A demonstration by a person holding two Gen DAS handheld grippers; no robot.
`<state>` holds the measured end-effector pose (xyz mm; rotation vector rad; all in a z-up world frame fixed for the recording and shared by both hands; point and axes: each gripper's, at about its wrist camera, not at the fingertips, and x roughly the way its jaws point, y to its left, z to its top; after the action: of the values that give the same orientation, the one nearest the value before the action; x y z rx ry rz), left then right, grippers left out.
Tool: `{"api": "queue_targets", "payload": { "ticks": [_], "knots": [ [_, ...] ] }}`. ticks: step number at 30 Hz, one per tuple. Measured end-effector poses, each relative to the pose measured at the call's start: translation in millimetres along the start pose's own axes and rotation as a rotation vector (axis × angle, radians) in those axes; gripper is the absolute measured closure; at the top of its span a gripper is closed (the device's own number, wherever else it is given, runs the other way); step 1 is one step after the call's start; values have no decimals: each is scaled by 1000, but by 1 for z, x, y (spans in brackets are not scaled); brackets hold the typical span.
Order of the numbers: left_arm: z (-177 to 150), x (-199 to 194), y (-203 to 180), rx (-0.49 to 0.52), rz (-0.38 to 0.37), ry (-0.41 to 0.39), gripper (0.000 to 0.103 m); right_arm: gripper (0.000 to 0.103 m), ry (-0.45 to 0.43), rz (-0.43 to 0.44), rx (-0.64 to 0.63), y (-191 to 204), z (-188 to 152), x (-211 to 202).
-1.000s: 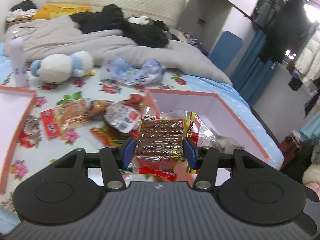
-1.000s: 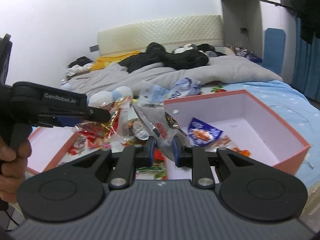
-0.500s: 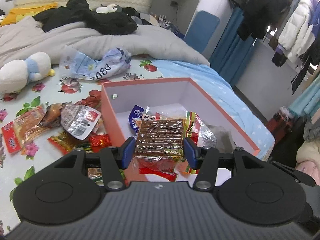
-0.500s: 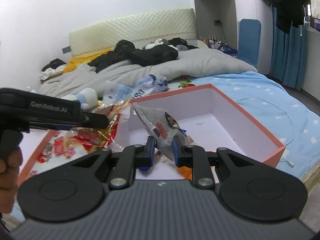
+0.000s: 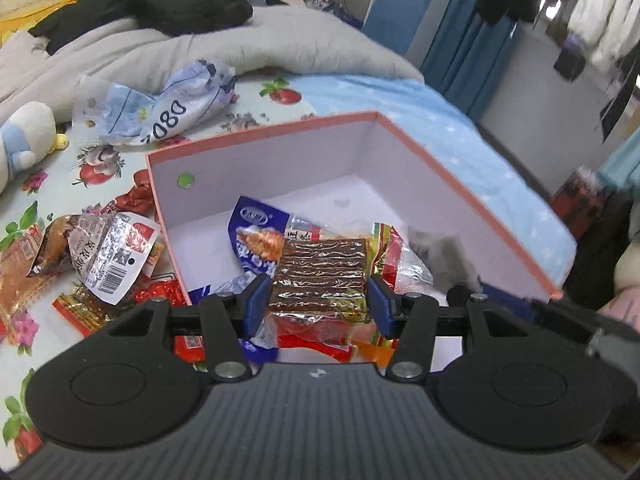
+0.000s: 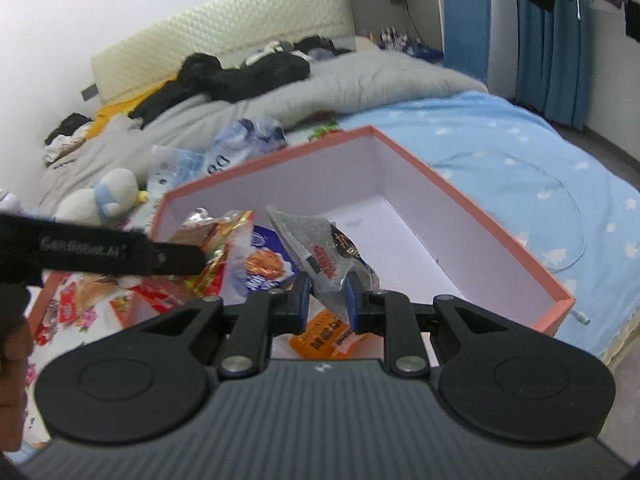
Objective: Organize snacks
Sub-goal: 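Open both tools to release the snacks into the deep pink box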
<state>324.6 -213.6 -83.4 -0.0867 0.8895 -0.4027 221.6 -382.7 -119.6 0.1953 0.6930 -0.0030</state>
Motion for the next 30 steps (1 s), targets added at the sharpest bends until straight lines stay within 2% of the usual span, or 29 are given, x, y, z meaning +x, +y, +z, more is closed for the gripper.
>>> {"api": "queue_targets", "payload": {
  "ticks": [2, 6, 8, 9, 10, 11, 12, 20, 30],
  "knots": [
    [-1, 9, 6, -23, -13, 30, 45, 80, 25, 10, 15, -3, -1, 8],
    [-4, 14, 14, -55, -2, 34, 44, 77, 29, 11, 39, -4, -8, 13],
    [-4, 13, 18, -61, 4, 34, 39, 75, 30, 8, 48, -4, -10, 13],
    [-4, 11, 18, -58, 0, 32, 32, 70, 28, 10, 57, -5, -9, 13],
    [-4, 9, 18, -52, -2, 27, 26, 56, 26, 5, 59, -4, -9, 13],
    [-4, 6, 17, -48, -2, 20, 25, 44, 21, -1, 58, -3, -9, 12],
    [-5, 3, 18, -49, -5, 12, 25, 41, 12, -4, 54, -2, -8, 10],
    [-20, -36, 21, -34, -39, -55, 25, 43, -40, -13, 23, 5, -18, -12],
    [-46, -92, 29, -21, -57, -134, 25, 43, -115, 29, 9, 30, -31, -61]
  ]
}}
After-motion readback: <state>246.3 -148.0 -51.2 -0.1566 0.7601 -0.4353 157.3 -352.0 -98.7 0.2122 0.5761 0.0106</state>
